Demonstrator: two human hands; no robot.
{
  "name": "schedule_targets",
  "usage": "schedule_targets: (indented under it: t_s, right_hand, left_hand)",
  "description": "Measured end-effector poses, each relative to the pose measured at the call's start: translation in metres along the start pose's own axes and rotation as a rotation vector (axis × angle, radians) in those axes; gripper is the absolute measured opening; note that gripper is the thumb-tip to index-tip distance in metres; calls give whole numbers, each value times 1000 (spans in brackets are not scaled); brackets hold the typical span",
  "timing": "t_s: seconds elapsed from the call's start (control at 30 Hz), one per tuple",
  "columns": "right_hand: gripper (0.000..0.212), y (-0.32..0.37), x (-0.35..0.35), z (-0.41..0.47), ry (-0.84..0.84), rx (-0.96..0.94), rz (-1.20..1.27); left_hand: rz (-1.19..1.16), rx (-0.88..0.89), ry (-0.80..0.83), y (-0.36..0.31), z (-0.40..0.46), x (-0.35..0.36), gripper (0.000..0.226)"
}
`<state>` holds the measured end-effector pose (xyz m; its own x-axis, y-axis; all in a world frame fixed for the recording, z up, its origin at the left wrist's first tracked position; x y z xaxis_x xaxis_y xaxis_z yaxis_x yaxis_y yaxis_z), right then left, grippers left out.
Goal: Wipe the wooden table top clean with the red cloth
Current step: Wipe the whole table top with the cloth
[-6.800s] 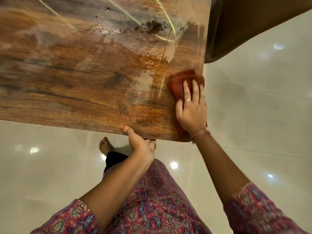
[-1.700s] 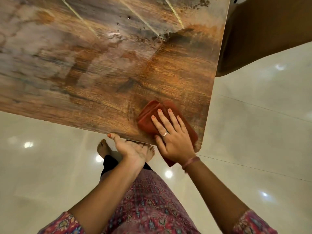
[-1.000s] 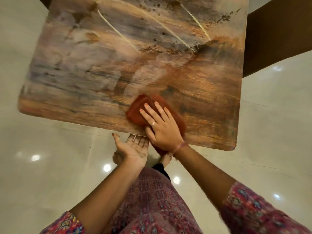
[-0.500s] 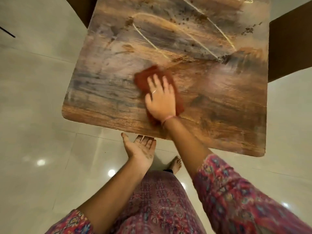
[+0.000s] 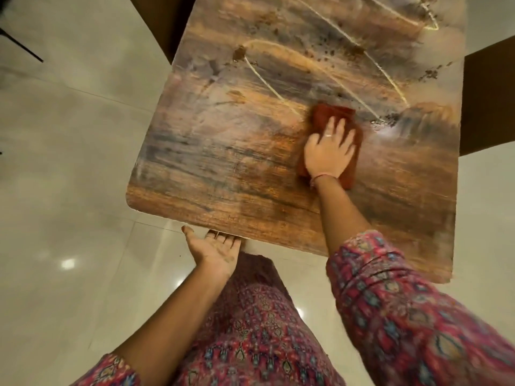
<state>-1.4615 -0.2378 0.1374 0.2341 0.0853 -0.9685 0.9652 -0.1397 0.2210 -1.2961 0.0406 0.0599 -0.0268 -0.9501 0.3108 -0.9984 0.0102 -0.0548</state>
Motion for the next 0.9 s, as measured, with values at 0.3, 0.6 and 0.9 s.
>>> schedule_targets:
  t_s: [0.3, 0.6, 0.9]
  right_hand:
    - [60, 99, 55, -155, 303, -1045, -62]
    - [59, 69, 10, 58, 5, -66, -7]
    - [61, 152, 55, -75, 260, -848, -84]
  left_hand:
    - [-43, 184, -29, -89, 16, 5, 71]
    - [13, 243, -83, -151, 30, -3, 52]
    - [399, -1, -52, -183, 52, 8, 36]
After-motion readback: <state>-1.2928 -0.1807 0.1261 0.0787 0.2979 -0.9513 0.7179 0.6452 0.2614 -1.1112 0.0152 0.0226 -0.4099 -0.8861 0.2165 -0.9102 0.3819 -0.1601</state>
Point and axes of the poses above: each hand's wrist, its own z-axis towards the middle knuckle, its own x-axis out of the palm, y = z × x, the point moved 10 cm from there along z, towards the middle knuckle, and after that the axes turned 3 degrees about -x, right-handed, at the moved point
